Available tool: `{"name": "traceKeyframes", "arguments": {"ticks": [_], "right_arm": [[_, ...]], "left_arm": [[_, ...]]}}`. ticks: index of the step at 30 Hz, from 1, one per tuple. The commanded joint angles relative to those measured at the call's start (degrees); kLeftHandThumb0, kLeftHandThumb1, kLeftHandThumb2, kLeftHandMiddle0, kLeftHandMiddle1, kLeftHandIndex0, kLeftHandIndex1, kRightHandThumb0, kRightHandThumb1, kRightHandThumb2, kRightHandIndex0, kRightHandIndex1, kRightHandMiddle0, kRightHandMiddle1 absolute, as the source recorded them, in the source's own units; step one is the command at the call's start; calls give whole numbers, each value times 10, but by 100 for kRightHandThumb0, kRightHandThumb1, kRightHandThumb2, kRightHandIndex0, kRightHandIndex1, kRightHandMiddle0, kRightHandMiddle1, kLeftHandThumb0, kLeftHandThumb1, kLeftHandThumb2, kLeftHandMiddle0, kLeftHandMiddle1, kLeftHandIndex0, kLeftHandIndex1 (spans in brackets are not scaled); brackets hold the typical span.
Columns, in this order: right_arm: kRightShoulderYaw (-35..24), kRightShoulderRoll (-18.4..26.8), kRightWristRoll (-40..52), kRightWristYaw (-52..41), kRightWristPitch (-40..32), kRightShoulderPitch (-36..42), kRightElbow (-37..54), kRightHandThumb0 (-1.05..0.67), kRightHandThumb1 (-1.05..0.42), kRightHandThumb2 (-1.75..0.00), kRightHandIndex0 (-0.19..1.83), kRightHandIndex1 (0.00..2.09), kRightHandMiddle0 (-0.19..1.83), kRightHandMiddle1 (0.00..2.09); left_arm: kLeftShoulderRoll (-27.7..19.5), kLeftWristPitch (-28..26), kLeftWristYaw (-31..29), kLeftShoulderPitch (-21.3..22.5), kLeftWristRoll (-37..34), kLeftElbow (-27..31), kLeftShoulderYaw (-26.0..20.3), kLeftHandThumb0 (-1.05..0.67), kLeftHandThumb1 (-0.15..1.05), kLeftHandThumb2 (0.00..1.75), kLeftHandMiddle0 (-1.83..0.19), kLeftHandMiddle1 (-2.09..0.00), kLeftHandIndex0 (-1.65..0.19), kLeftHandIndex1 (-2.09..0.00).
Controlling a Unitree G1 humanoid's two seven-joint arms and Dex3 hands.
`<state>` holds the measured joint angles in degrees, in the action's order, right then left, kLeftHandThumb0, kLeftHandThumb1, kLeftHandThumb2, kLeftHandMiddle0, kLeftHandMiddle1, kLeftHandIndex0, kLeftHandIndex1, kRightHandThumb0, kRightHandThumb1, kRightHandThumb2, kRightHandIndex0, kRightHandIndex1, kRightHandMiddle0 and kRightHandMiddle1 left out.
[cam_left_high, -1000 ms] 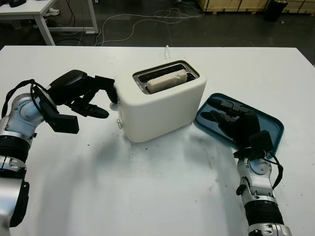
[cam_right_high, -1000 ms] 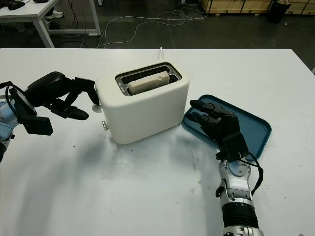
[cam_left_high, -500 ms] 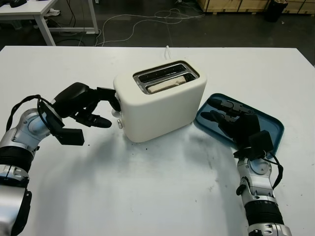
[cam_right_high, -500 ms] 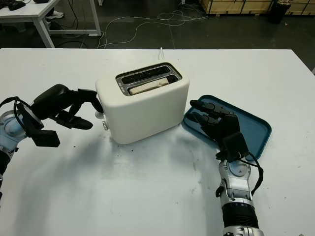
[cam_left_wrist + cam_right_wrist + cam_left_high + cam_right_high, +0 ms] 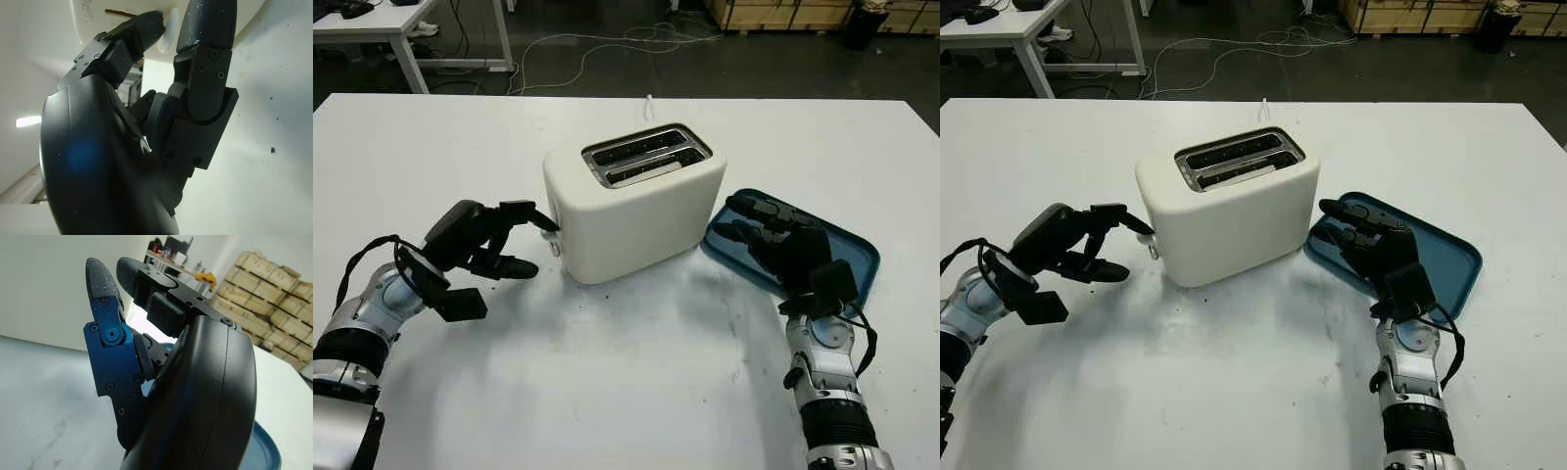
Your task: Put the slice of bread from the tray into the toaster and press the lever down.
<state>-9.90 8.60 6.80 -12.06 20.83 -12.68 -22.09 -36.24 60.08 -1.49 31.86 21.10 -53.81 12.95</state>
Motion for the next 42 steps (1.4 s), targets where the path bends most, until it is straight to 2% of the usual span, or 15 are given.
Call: {"name": "traceKeyframes", "arguments": {"ticks": [1, 13, 19, 24, 30, 33, 36, 38, 40, 42], "right_arm": [[-1, 0, 7, -1, 2, 1, -4, -60, -92, -8, 117, 9, 107, 0], [0, 2, 5, -1, 5, 2, -6, -60, -92, -8, 117, 9, 107, 0], [1, 1, 0, 3, 4, 3, -3, -61, -92, -8, 117, 9, 107, 0], [1, 0, 3, 4, 0, 4, -1, -61, -92, -7, 117, 10, 107, 0], [0, -1, 5, 4, 0, 5, 0, -60, -92, -7, 117, 10, 107, 0], [0, 0, 6, 1, 0, 5, -2, -60, -92, -7, 117, 10, 107, 0], [0, 1, 6, 1, 0, 7, -3, -60, -92, -7, 116, 10, 107, 0], [-1, 1, 6, 2, -2, 8, -2, -60, -92, -7, 116, 10, 107, 0], [-1, 2, 8, 0, -5, 9, -1, -60, -92, -7, 116, 10, 108, 0], [-2, 4, 9, -4, -2, 9, -3, -60, -92, -7, 116, 10, 108, 0]], "left_arm": [[14, -18, -23, -14, 56, -11, 40, -105, 92, 19, -116, -171, -104, -64], [1, -19, 2, 23, 88, -10, 66, -105, 92, 27, -114, -174, -96, -68], [-6, -24, 7, 51, 100, -1, 75, -105, 92, 34, -119, -175, -81, -98], [-10, -18, -12, 75, 99, 6, 86, -105, 92, 41, -112, -175, -74, -121], [9, -9, -3, 81, 94, -5, 90, -105, 92, 39, -113, -175, -75, -123], [39, -22, -10, 79, 78, -39, 90, -105, 92, 33, -106, -175, -84, -108], [83, -51, 9, 78, 83, -88, 101, -105, 92, 30, -103, -172, -94, -88], [110, -65, 25, 71, 88, -110, 111, -105, 92, 29, -103, -156, -101, -73], [140, -84, 41, 56, 88, -125, 118, -105, 92, 27, -107, -147, -106, -63], [165, -105, 62, 40, 88, -135, 124, -105, 92, 23, -116, -134, -118, -45]]}}
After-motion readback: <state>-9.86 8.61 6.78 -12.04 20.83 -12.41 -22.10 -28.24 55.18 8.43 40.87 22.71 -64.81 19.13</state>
